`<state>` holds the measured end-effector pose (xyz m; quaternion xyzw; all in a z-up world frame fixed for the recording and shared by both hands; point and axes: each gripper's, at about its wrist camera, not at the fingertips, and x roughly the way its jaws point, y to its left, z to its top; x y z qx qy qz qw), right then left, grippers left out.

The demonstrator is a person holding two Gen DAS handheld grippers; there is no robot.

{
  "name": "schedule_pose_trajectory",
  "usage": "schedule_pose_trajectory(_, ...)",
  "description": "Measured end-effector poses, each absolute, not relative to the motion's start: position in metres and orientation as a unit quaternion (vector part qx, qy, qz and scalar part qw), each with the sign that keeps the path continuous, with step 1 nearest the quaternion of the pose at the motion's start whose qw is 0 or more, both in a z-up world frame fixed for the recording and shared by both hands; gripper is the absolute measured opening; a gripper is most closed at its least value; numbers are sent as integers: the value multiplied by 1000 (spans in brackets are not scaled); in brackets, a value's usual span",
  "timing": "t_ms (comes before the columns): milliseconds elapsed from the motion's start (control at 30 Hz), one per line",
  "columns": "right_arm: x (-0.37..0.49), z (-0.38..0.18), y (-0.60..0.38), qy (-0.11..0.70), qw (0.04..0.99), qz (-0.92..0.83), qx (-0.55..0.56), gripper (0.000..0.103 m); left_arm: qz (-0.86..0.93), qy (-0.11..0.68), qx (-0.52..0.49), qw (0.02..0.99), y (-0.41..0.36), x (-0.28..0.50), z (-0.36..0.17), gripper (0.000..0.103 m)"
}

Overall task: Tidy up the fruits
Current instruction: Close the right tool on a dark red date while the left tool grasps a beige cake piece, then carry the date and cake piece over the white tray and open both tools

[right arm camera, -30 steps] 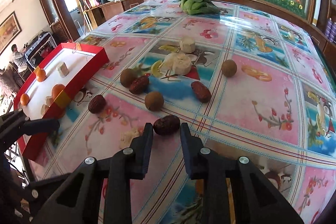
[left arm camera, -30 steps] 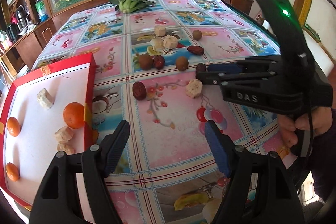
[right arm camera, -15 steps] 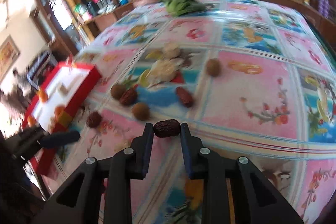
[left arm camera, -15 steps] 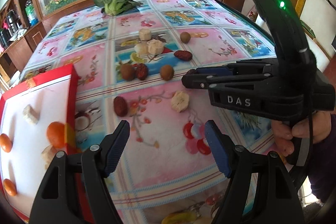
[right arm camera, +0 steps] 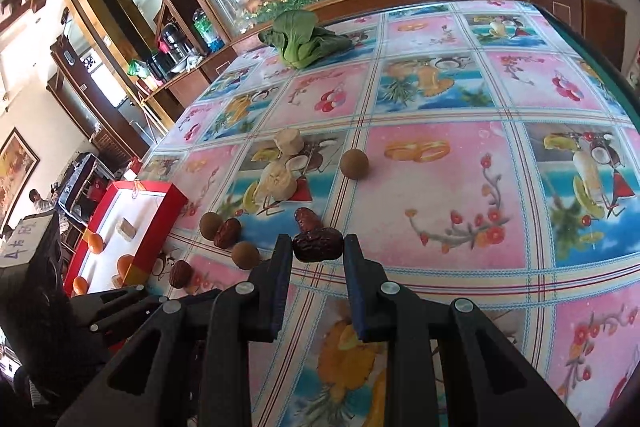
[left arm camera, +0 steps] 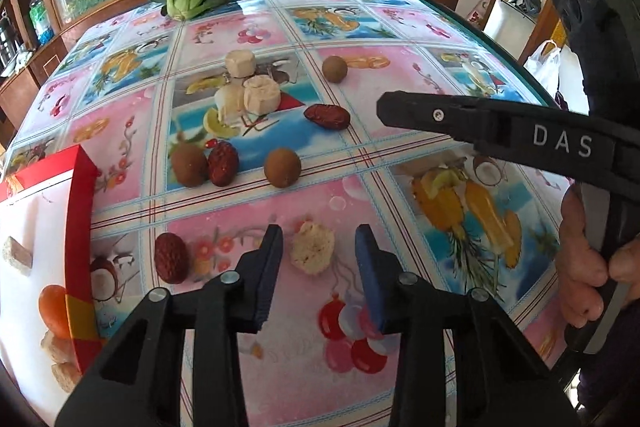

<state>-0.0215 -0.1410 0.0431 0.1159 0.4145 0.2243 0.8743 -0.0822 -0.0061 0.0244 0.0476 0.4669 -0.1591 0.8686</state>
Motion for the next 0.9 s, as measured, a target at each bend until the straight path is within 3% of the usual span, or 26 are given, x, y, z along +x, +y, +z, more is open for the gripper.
schedule_pose_trajectory(100,-22,45,-143,406,879,221,115,25,-155,465,50,870,-5,-83,24,24)
schedule_pose_trajectory(467,-19,50,-150,357,909,185,105,25,-139,441,27,886,15,-108,40,24)
schedule_pose_trajectory(900,-25,52,-163,324,932,122,106,25,-57,350,-15,935,117,-208,106,24)
